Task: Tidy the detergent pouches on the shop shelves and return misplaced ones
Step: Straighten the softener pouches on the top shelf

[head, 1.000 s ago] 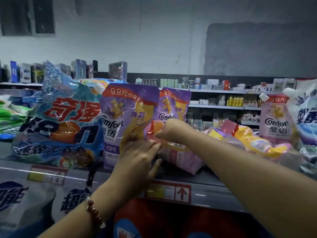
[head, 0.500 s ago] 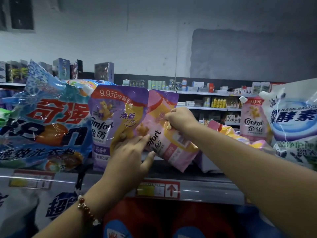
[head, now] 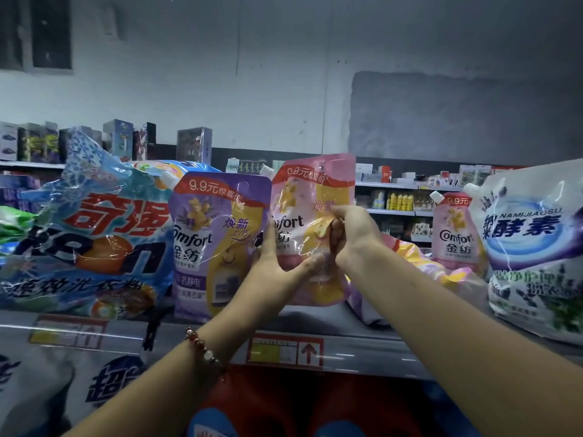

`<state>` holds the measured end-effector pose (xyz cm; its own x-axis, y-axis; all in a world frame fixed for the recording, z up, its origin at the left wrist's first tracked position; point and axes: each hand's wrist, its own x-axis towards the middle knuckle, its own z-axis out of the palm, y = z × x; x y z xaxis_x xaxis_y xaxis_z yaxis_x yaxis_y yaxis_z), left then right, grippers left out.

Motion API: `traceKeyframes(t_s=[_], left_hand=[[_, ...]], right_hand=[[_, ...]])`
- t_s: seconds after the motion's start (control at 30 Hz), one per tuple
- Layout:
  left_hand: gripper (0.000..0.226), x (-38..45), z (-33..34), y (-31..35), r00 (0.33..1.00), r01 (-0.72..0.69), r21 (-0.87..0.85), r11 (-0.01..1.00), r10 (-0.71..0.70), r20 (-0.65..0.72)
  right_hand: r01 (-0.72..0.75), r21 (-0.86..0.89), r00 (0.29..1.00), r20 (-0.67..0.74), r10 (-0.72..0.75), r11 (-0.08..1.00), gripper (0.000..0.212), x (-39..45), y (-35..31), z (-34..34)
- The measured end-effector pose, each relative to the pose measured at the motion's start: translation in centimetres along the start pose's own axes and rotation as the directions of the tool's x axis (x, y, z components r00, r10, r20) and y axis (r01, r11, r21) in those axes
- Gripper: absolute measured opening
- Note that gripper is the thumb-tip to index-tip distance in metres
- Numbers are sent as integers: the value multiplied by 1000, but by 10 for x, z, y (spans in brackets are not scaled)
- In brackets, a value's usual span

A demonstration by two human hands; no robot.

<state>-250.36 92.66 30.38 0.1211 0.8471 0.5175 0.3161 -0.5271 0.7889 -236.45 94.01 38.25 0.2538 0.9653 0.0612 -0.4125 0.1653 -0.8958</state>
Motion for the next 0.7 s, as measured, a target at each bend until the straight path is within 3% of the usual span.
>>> traceKeyframes(t_s=[0.17, 0.33, 0.4, 0.47, 0.57, 0.7], left_hand=[[99, 3, 6, -7, 997, -53, -134, 990, 59, 43], [129, 0, 8, -7, 995, -82, 23, 996, 83, -60], [133, -2, 8, -7, 993, -65, 179, 982, 81, -87], [130, -6, 8, -10, 992, -44, 340, 939, 81, -97], [124, -14, 11, -15, 994, -5, 465, 886, 56, -96], [123, -15, 14, -15, 992, 22, 573, 819, 54, -115]], right_hand=[[-51, 96, 999, 20, 49, 994, 16, -9, 4, -12], [-25, 56, 993, 116, 18, 998, 17, -5, 10, -23], [-2, -36, 994, 105, 6, 999, 18, -1, 12, -25], [51, -272, 995, 100, -24, 961, 21, 0, 10, -26], [223, -591, 966, 242, -93, 775, 23, -4, 10, -27], [345, -667, 936, 297, -189, 661, 27, -7, 17, -25]])
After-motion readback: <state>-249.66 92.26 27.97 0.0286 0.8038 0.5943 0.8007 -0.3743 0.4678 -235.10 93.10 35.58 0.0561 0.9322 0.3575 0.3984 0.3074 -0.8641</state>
